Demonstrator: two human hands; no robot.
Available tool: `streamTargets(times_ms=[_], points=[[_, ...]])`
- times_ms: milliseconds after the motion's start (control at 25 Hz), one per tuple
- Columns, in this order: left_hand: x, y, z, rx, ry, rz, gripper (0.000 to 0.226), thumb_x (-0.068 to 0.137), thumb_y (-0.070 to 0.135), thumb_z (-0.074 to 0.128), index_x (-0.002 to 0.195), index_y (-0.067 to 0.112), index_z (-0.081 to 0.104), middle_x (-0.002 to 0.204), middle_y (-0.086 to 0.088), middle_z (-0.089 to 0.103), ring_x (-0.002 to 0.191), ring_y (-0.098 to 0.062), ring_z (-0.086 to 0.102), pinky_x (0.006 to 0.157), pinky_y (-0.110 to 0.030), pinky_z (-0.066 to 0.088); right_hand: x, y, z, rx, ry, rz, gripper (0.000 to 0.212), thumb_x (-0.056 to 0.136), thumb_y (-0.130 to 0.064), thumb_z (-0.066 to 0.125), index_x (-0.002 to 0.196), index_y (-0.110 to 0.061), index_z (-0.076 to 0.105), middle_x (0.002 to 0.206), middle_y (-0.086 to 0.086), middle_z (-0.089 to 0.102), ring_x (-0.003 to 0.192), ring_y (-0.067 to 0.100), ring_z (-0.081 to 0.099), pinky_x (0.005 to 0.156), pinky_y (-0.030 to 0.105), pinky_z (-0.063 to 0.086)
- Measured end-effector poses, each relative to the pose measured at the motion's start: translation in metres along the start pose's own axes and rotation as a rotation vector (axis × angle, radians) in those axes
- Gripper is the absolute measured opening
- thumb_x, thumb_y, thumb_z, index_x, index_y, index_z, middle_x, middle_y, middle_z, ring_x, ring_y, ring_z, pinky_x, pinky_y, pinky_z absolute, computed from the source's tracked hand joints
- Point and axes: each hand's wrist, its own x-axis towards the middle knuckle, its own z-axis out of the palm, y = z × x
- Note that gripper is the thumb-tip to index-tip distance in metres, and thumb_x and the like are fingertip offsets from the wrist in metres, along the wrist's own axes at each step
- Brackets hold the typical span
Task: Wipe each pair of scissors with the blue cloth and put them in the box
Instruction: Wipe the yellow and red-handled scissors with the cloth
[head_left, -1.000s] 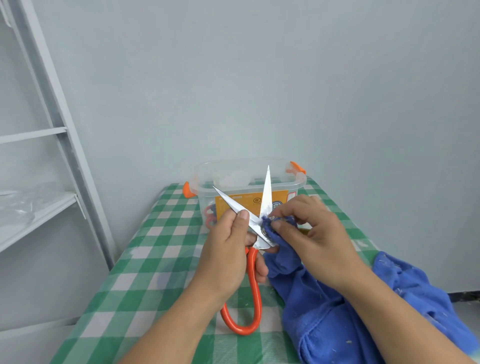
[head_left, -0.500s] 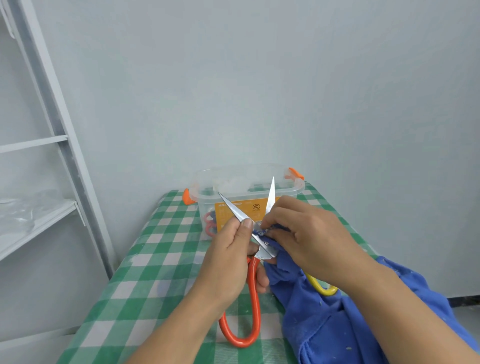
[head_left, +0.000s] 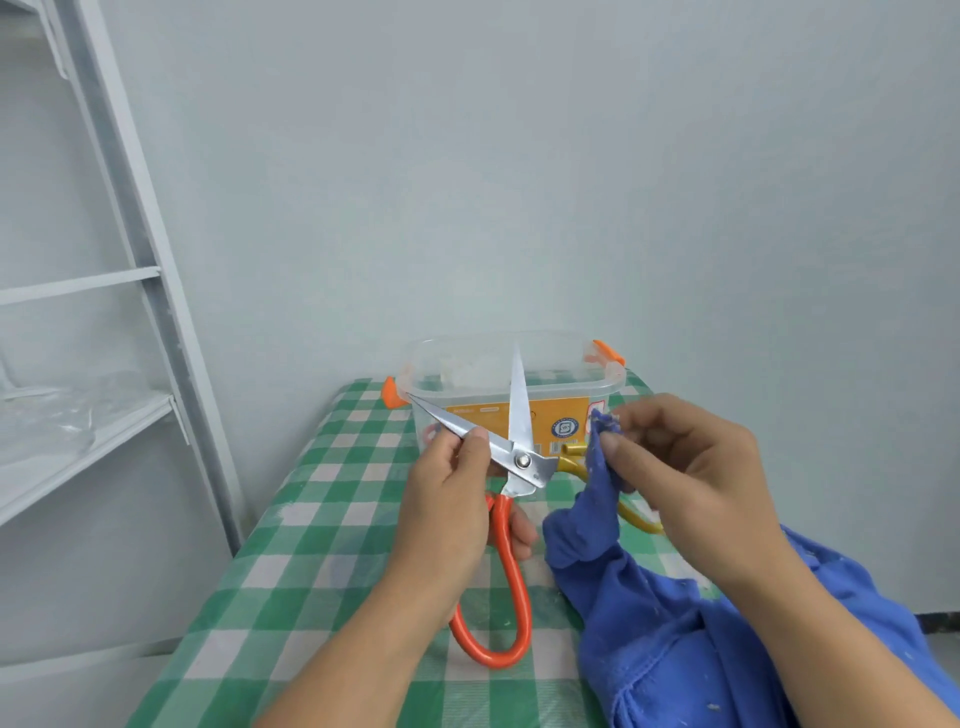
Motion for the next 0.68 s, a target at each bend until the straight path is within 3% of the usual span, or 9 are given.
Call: streamTargets(times_ms=[120, 200, 320, 400, 520, 600, 680], points=[[-0.001, 0.008, -0.002, -0.092, 0.100, -0.002, 0.021, 0.104, 0.020, 0.046, 0.092, 0.007, 0.057, 0.071, -0.006, 0.073, 0.047, -0.029, 0.063, 0.042, -0.035, 0.052, -0.005, 0.003, 0.009, -0.008, -0.261, 0.101, 0.022, 0.088, 0.002, 0.071, 0.075, -0.015, 0.070, 0.060, 0.003, 0.063, 0.056, 0.013, 0.057, 0.054, 0.024, 0.046], [-0.001, 0.010, -0.003, -0.143, 0.155, -0.023, 0.019, 0.102, 0.018, 0.048, 0.090, 0.008, 0.060, 0.077, -0.011, 0.075, 0.053, -0.028, 0.066, 0.043, -0.034, 0.053, -0.006, 0.009, 0.016, -0.075, -0.318, 0.125, 0.016, 0.090, -0.003, 0.072, 0.077, -0.014, 0.070, 0.062, 0.006, 0.063, 0.060, 0.013, 0.058, 0.058, 0.025, 0.047], [-0.002, 0.011, -0.001, -0.214, 0.183, -0.038, 0.022, 0.100, 0.015, 0.047, 0.085, 0.010, 0.063, 0.076, -0.015, 0.074, 0.057, -0.029, 0.066, 0.043, -0.033, 0.052, -0.005, 0.011, 0.027, -0.084, -0.220, 0.163, 0.013, 0.089, -0.007, 0.072, 0.077, -0.011, 0.071, 0.065, 0.006, 0.067, 0.061, 0.012, 0.061, 0.058, 0.021, 0.047], [-0.004, 0.011, 0.003, -0.248, 0.187, -0.044, 0.025, 0.099, 0.013, 0.046, 0.081, 0.010, 0.063, 0.071, -0.012, 0.073, 0.056, -0.029, 0.065, 0.042, -0.032, 0.052, -0.005, 0.010, 0.033, 0.090, -0.137, 0.300, 0.011, 0.087, -0.005, 0.070, 0.078, -0.001, 0.068, 0.066, 0.011, 0.070, 0.056, 0.016, 0.066, 0.051, 0.021, 0.050], [-0.007, 0.009, 0.010, -0.269, 0.179, -0.051, 0.024, 0.099, 0.011, 0.047, 0.081, 0.005, 0.062, 0.068, -0.014, 0.071, 0.051, -0.028, 0.063, 0.041, -0.031, 0.052, -0.005, 0.011, 0.037, 0.223, -0.087, 0.452, 0.015, 0.076, -0.017, 0.075, 0.073, -0.003, 0.069, 0.076, 0.026, 0.070, 0.058, 0.031, 0.068, 0.059, 0.038, 0.054], [-0.008, 0.007, 0.012, -0.275, 0.169, -0.060, 0.023, 0.098, 0.008, 0.048, 0.081, 0.005, 0.062, 0.067, -0.013, 0.070, 0.049, -0.027, 0.062, 0.044, -0.034, 0.054, -0.004, 0.013, 0.037, 0.230, -0.093, 0.521, 0.016, 0.072, -0.019, 0.079, 0.069, -0.008, 0.069, 0.076, 0.025, 0.067, 0.064, 0.034, 0.063, 0.070, 0.050, 0.045], [-0.008, 0.002, 0.014, -0.266, 0.129, -0.057, 0.021, 0.095, 0.007, 0.048, 0.084, 0.002, 0.066, 0.073, -0.019, 0.070, 0.055, -0.030, 0.061, 0.049, -0.039, 0.057, -0.002, 0.015, 0.036, 0.247, -0.107, 0.601, 0.019, 0.068, -0.010, 0.084, 0.066, -0.007, 0.066, 0.077, 0.026, 0.062, 0.071, 0.036, 0.056, 0.075, 0.052, 0.039]])
